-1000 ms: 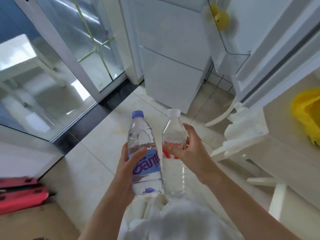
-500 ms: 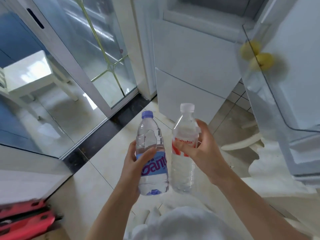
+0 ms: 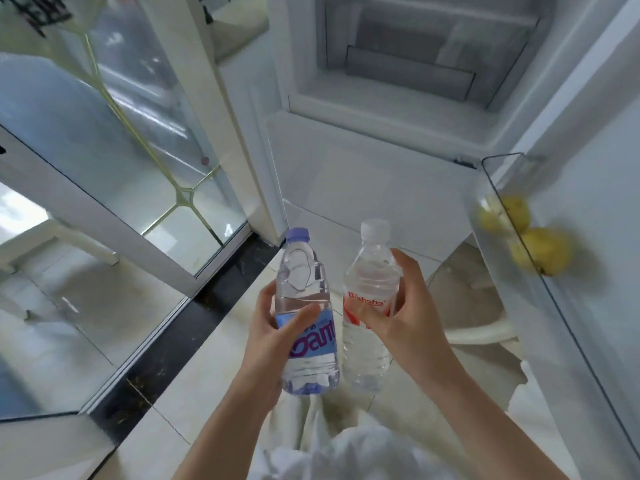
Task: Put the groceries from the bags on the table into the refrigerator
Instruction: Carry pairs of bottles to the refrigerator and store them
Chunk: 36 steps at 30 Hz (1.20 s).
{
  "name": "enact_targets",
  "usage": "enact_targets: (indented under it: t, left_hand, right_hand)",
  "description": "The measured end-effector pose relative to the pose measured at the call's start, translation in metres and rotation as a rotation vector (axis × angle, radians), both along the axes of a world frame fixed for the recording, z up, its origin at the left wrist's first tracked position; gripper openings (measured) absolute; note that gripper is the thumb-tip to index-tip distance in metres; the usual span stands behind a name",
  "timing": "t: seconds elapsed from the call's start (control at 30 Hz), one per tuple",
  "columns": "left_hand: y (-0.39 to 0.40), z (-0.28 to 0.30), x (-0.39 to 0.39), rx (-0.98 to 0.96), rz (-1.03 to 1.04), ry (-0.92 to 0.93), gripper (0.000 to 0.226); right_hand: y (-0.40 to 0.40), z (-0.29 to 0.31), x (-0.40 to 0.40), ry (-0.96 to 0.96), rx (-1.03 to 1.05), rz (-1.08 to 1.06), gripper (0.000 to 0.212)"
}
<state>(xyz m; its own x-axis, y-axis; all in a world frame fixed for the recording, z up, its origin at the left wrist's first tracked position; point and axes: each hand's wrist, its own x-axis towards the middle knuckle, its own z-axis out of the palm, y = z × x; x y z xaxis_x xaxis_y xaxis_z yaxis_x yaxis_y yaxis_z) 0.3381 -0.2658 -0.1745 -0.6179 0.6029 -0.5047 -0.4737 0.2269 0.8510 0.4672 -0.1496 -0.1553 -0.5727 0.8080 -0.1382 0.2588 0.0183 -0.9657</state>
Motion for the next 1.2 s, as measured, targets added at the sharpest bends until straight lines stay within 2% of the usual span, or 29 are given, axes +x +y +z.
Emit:
enact_targets:
  t: [0.17, 0.43, 0.6, 0.8, 1.0, 1.2]
  left_hand:
    - [0.063, -0.002, -0.062, 0.056, -0.072, 0.079, 0.075]
    - [0.164, 0.024, -0.184, 0.132, -0.292, 0.210, 0.085]
    - [0.228, 0.052, -0.243, 0.228, -0.436, 0.381, 0.084]
    - [0.297, 0.090, -0.263, 0.380, -0.516, 0.508, 0.073]
    - [0.364, 0.122, -0.260, 0.499, -0.493, 0.608, 0.063]
    - [0.418, 0.159, -0.257, 0.622, -0.380, 0.727, 0.075]
  right_hand:
    - [0.054, -0.004, -0.042, 0.004, -0.037, -0.114, 0.069]
    - [0.138, 0.033, -0.131, 0.103, -0.034, -0.313, 0.068]
    - [0.189, 0.064, -0.172, 0.174, -0.022, -0.399, 0.063]
    - [0.238, 0.105, -0.192, 0.272, 0.043, -0.458, 0.063]
    - [0.298, 0.134, -0.203, 0.387, 0.126, -0.512, 0.062]
    - [0.350, 0.183, -0.208, 0.447, 0.316, -0.506, 0.060]
